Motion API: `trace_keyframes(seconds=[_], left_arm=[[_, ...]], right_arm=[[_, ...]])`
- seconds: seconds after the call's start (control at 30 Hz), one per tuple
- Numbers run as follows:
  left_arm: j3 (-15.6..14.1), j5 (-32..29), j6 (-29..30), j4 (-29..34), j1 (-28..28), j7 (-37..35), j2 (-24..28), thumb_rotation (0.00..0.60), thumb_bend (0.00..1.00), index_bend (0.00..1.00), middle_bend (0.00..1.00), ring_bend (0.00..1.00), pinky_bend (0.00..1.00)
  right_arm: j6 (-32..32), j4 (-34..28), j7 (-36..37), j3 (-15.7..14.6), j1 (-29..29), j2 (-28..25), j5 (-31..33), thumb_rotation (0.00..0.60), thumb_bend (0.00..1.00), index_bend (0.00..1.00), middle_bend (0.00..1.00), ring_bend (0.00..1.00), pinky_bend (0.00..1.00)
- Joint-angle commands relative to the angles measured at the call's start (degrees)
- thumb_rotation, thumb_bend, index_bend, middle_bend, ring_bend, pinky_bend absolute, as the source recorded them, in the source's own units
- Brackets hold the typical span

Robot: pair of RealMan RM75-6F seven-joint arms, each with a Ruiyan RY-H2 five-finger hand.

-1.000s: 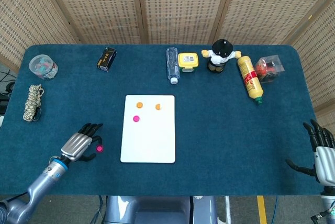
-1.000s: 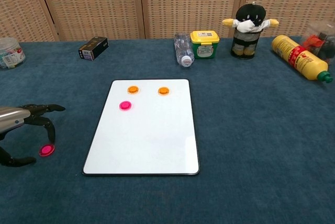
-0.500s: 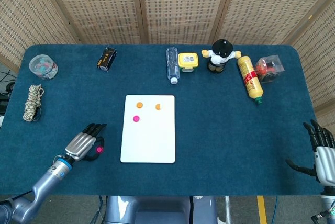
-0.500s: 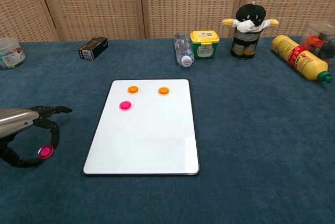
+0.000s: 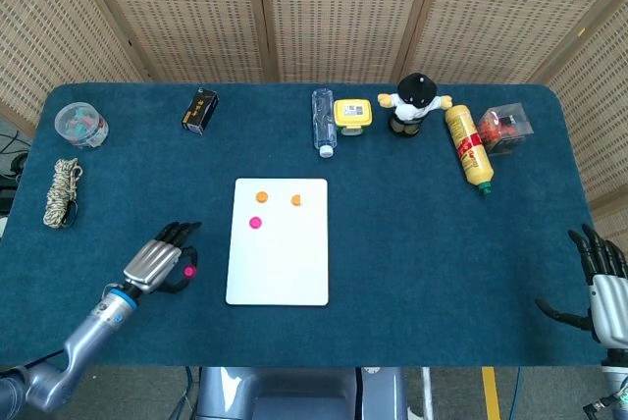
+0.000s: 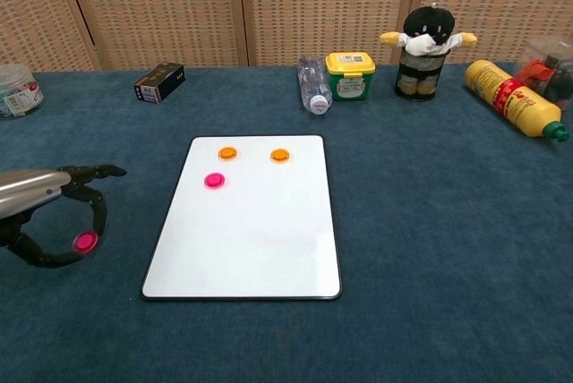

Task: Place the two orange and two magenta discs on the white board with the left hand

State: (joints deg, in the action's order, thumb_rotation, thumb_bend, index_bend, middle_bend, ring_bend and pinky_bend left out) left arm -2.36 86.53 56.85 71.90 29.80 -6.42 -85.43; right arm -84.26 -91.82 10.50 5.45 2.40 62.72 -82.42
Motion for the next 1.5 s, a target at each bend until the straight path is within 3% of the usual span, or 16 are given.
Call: trace_keyframes(seconds=[0.03, 0.33, 0.5, 1.0, 1.5], left_arm=[[2.97, -1.23, -2.00, 2.12, 2.88, 0.27, 0.44, 0.600, 0.33, 0.63, 0.00, 0.00, 0.00], [11.39, -8.69, -11.38, -0.55, 12.34, 3.05, -5.62, 0.600, 0.33, 0.63, 0.00, 0.00, 0.00], [14.33, -14.01, -15.85, -2.90, 16.63, 6.81, -9.64, 0.600, 0.33, 0.63, 0.00, 0.00, 0.00], [17.40, -26.14, -19.90, -9.57, 23.49, 16.40, -17.05, 0.600, 0.33, 0.63, 0.00, 0.00, 0.00], [17.25, -29.28, -20.49, -11.61, 25.38, 16.82, -18.74, 0.600, 0.33, 0.63, 0.00, 0.00, 0.00]], right_arm=[[0.01, -0.02, 0.04, 0.00, -0.01, -0.01, 0.02, 0.600, 0.03, 0.00, 0.00, 0.00, 0.00], [0.35, -0.19, 0.60, 0.03, 0.04, -0.18, 0.27, 0.600, 0.03, 0.00, 0.00, 0.00, 0.00], [0.59, -0.24, 1.03, 0.03, 0.09, -0.32, 0.36, 0.600, 0.03, 0.00, 0.00, 0.00, 0.00], [0.92, -0.30, 2.30, -0.04, 0.09, -0.72, 0.36, 0.600, 0.03, 0.00, 0.00, 0.00, 0.00], [0.66, -0.36, 2.67, 0.00, -0.08, -0.78, 0.37, 0.600, 0.03, 0.00, 0.00, 0.00, 0.00]])
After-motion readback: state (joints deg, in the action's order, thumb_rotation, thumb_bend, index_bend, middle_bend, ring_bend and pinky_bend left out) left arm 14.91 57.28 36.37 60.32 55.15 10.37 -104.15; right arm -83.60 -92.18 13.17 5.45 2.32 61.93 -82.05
